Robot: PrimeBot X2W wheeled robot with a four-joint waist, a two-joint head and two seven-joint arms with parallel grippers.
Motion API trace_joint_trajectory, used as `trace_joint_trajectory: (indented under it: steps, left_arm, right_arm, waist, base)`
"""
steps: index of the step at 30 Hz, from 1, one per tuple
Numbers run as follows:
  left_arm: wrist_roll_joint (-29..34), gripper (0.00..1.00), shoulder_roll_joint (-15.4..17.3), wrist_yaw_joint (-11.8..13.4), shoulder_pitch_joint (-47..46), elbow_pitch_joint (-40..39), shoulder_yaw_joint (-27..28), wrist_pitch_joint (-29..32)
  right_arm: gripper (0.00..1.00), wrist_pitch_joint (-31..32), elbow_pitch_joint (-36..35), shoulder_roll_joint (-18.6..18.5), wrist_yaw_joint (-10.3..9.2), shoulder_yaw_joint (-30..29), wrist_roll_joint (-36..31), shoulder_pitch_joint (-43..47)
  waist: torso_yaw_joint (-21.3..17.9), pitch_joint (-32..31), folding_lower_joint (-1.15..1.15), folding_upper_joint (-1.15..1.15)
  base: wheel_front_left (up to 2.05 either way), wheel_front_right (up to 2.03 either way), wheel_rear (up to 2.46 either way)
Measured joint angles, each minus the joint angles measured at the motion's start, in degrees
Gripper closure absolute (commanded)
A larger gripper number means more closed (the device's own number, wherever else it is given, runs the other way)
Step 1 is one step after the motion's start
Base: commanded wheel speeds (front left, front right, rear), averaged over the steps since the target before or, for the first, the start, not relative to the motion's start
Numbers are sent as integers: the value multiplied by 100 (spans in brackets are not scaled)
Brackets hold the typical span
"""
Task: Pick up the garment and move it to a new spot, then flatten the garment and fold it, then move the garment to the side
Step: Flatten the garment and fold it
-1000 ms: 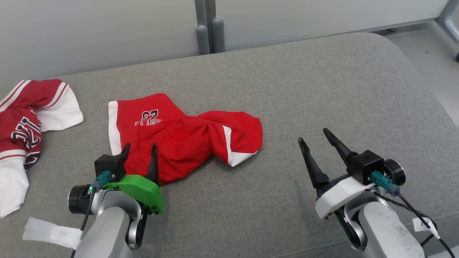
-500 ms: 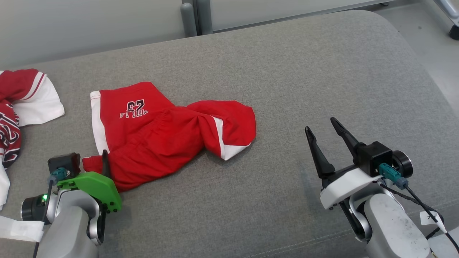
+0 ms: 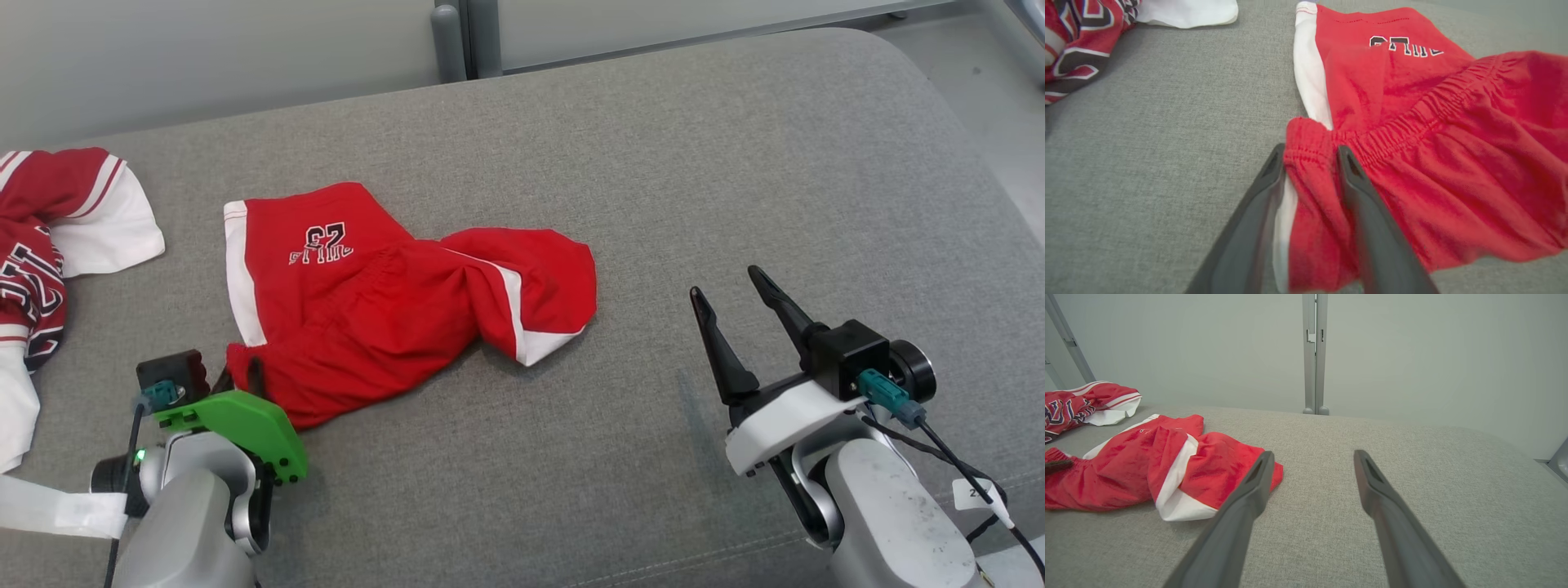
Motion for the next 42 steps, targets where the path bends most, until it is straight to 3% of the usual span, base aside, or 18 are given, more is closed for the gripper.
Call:
trace_joint_trajectory:
  steps: [10,18,32,35,40,42]
  left_arm:
    - [400,100,7,-77,-511,-460,-282,-535]
    - [446,100,-25,-76,-1090,-996,-44,-723]
    - [1115,100,649,68,-2492,-1878,726,-761]
    - [1254,100,478,79,-2589,-1938,376,-783]
    - [1413,100,-452,-3,-2038,-1626,-644,-655]
    - [1419,100,-661,-26,-1562,-1401,-949,-565]
  right_arm:
    - [0,0,40,2,0,-1,-10,-19]
    - [0,0,126,10,3,19,-10,-18]
    - [0,0,187,81,93,213,-41,-19]
    - [0,0,181,83,92,197,-41,-18]
    - [0,0,177,86,93,202,-40,-16]
    - [0,0,176,98,97,246,-40,-19]
  waist:
    - [18,-103,0,0]
    - [1,-292,0,0]
    - [-257,-553,0,0]
    - [-377,-565,0,0]
    - [-538,-483,0,0]
    - [-600,-429,0,0]
  base:
    - [0,0,0]
    - [0,0,0]
    - [0,0,0]
    - [0,0,0]
    - [0,0,0]
    - [0,0,0]
